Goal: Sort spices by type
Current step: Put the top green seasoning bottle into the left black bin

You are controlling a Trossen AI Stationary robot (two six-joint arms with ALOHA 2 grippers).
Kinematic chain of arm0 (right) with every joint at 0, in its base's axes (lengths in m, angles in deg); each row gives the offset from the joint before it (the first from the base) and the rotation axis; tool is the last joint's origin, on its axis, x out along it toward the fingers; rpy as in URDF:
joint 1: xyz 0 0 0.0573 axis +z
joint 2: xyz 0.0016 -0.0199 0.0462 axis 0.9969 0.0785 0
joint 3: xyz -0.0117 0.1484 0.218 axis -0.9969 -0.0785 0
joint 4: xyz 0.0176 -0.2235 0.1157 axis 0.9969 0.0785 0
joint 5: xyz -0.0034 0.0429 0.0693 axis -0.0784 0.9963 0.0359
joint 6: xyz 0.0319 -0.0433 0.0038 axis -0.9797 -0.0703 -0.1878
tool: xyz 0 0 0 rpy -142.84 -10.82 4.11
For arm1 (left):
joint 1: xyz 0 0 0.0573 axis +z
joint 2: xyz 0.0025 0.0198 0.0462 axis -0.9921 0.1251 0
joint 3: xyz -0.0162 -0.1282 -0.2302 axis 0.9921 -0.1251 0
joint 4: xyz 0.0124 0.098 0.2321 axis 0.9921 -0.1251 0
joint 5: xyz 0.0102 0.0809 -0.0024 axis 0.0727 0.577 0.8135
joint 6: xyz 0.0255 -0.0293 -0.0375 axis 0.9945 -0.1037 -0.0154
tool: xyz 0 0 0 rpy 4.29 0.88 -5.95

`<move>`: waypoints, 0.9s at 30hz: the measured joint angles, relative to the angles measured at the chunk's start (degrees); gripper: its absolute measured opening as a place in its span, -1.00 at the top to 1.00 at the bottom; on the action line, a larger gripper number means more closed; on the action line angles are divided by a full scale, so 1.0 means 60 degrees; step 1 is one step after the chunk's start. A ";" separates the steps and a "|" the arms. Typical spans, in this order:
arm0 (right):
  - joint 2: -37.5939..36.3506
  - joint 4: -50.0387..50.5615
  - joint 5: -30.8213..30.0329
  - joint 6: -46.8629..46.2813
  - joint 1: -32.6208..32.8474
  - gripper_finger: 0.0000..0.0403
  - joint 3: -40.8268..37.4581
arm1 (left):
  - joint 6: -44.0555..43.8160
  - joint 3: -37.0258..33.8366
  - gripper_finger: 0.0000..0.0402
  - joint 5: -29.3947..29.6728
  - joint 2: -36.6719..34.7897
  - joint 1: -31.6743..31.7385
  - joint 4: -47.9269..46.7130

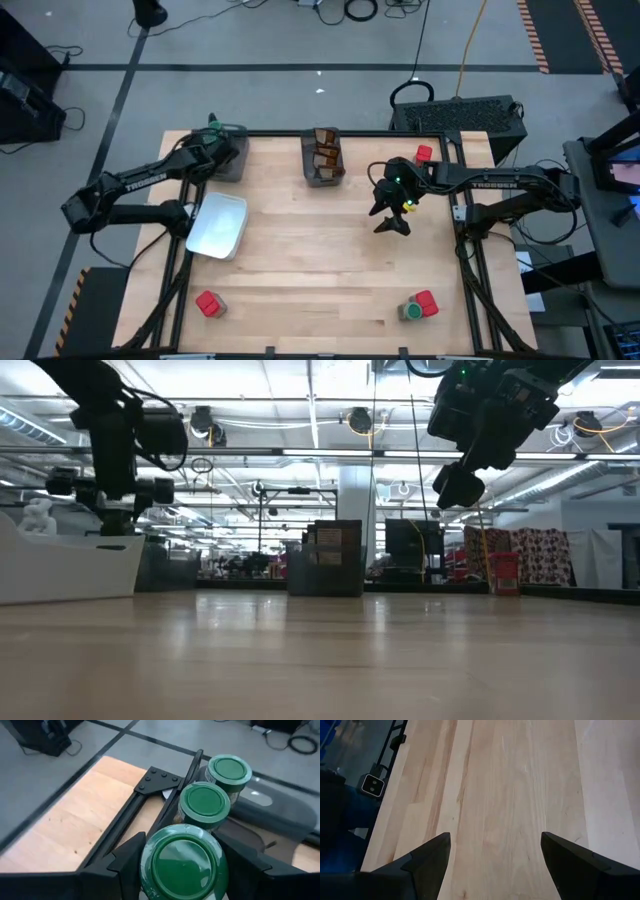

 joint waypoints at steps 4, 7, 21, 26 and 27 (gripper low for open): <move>0.0000 0.0044 0.0000 -0.0057 0.0019 -0.45 -0.0002 | 0.0553 0.0000 -0.08 -0.0168 0.0451 0.0209 0.0370; 0.0000 0.0053 0.0000 -0.0060 0.0022 -0.45 -0.0002 | 0.0551 0.0000 -0.09 -0.0246 0.0713 0.0297 0.0613; 0.0000 0.0116 0.0000 -0.0202 0.0019 -0.45 -0.0003 | 0.1797 0.0011 -0.11 -0.0368 0.1420 0.0578 0.0806; 0.0000 0.0112 0.0000 -0.0202 0.0022 -0.45 -0.0003 | 0.1991 0.0011 -0.11 -0.0502 0.1413 0.0688 0.0858; 0.0000 0.0112 0.0000 -0.0202 0.0022 -0.45 -0.0003 | 0.1988 0.0011 -0.11 -0.0527 0.1413 0.0722 0.0855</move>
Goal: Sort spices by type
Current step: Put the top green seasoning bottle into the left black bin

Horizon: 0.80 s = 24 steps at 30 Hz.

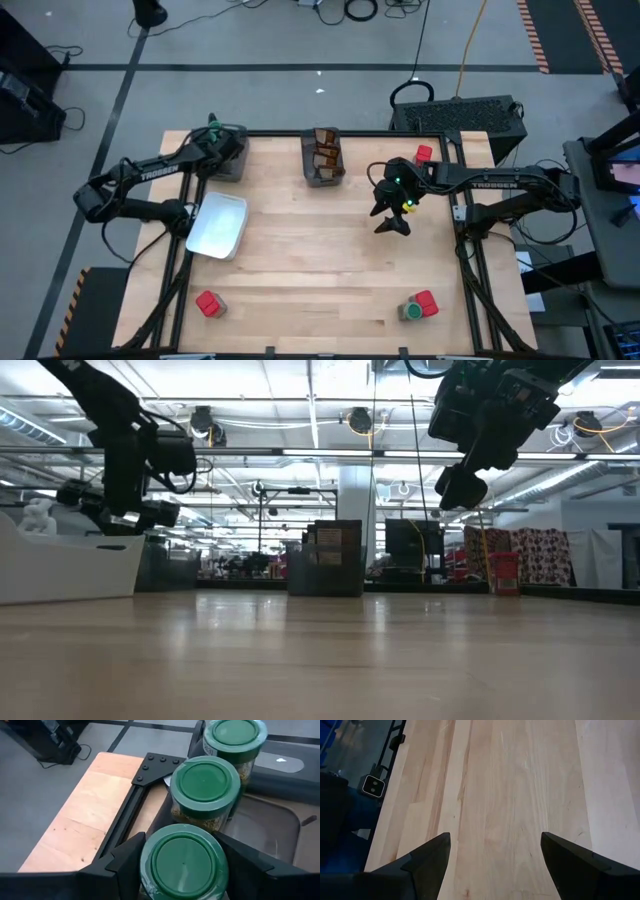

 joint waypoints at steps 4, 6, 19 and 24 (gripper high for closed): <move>0.0000 -0.0004 0.0000 0.0000 -0.0002 -0.45 0.0000 | 0.0007 0.0000 -0.11 -0.0010 0.0000 0.0094 -0.0039; -0.0004 -0.0007 0.0000 -0.0029 -0.0002 -0.45 0.0000 | 0.0004 0.0000 -0.11 -0.0050 0.0000 0.0134 -0.0039; -0.0004 -0.0004 0.0000 -0.0072 -0.0001 -0.45 0.0001 | 0.0058 0.0004 -0.12 -0.0285 0.0000 0.0276 -0.0030; -0.0004 -0.0004 0.0000 -0.0069 -0.0002 -0.45 0.0000 | 0.0091 0.0023 -0.12 -0.0546 -0.0011 0.0284 -0.0168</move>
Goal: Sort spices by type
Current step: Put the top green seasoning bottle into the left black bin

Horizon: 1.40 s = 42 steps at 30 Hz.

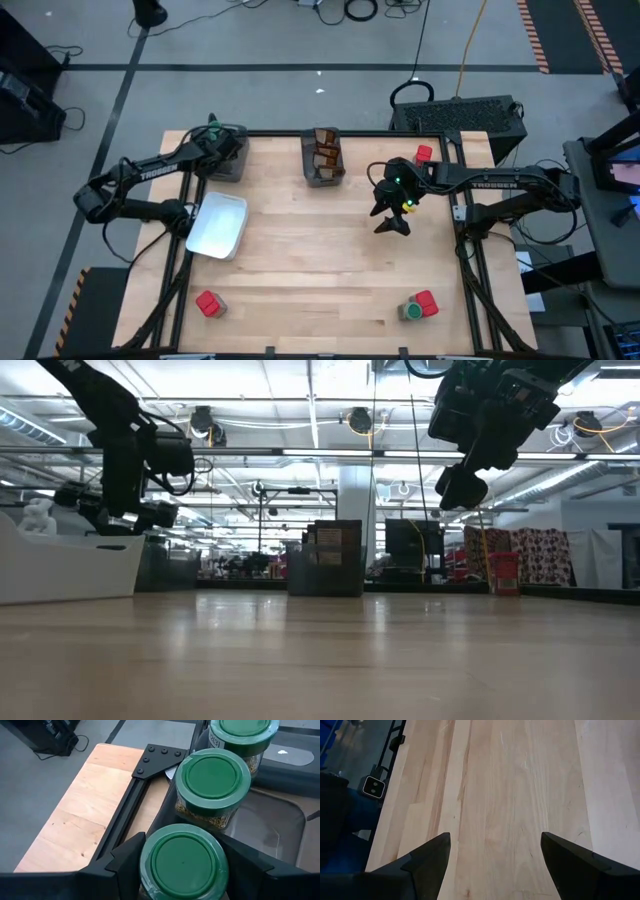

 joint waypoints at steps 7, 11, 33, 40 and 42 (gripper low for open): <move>0.0000 0.0000 0.0000 0.0000 0.0002 -0.45 0.0000 | -0.0030 0.0003 -0.12 0.0153 0.0000 -0.0011 -0.0070; 0.0000 0.0000 0.0000 0.0004 0.0002 -0.45 0.0000 | -0.0036 0.0003 -0.12 0.0355 0.0004 -0.0011 -0.0067; 0.0000 -0.0002 0.0000 0.0087 0.0002 -0.45 0.0000 | 0.0789 0.0126 -0.54 -0.0185 -0.0025 -0.0020 0.0351; 0.0000 0.0000 0.0000 0.0131 0.0002 -0.45 0.0000 | 0.2107 0.0708 -0.54 -0.0286 -0.0055 -0.0098 0.0283; 0.0000 0.0012 0.0000 0.0135 0.0001 -0.45 0.0000 | 0.2179 0.0967 -0.54 -0.0117 -0.0058 -0.0098 0.0095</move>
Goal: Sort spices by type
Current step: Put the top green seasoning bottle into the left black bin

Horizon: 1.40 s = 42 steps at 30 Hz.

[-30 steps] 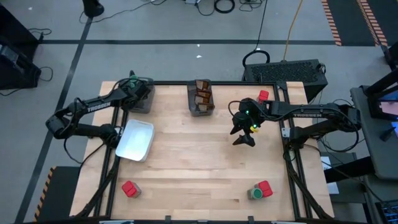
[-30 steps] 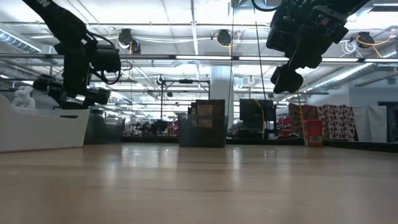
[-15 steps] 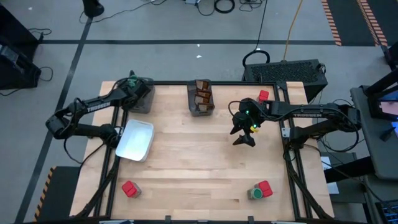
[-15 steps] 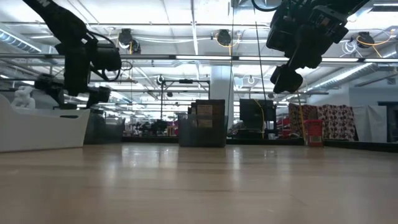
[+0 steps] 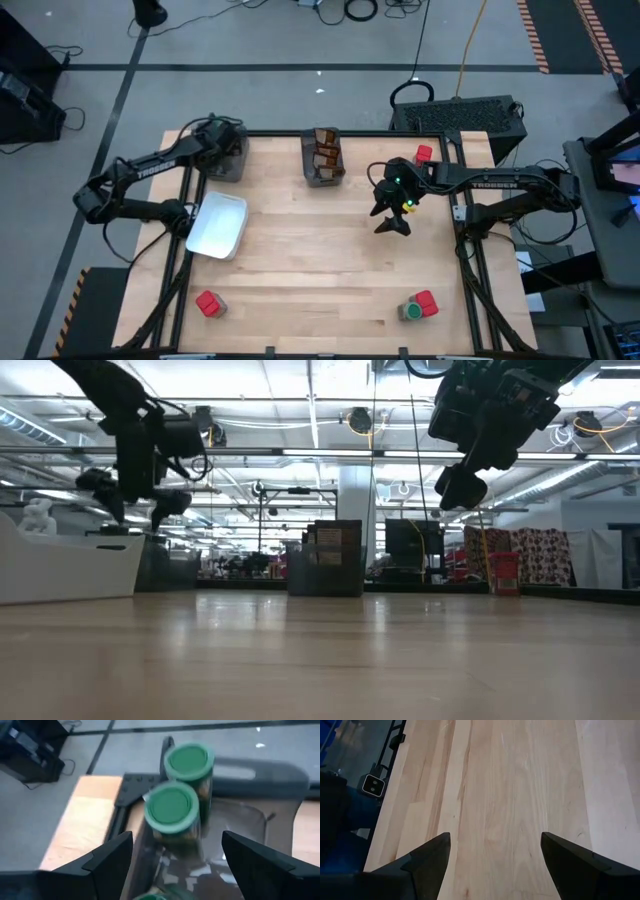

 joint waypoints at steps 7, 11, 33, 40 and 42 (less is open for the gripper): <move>0.0000 0.0101 0.0000 0.0004 0.0000 -0.45 0.0001 | 0.0844 0.0967 -0.54 0.0312 -0.0057 -0.0127 -0.0367; 0.0000 0.0101 0.0000 -0.0003 0.0000 -0.45 0.0000 | 0.2672 0.1696 -0.54 -0.1489 -0.0149 -0.0405 -0.0625; 0.0000 -0.0099 0.0000 0.0117 -0.0001 -0.45 0.0000 | 0.5417 0.3906 -0.54 -0.4078 0.1944 0.0376 -0.6245; 0.0000 -0.0092 0.0000 0.0051 0.0000 -0.45 0.0002 | 0.5570 0.3903 -0.54 -0.3098 0.2612 0.0394 -0.6578; 0.0000 -0.0092 0.0000 0.0033 0.0000 -0.45 0.0001 | 0.5636 0.3903 -0.54 -0.3168 0.2682 0.0433 -0.6569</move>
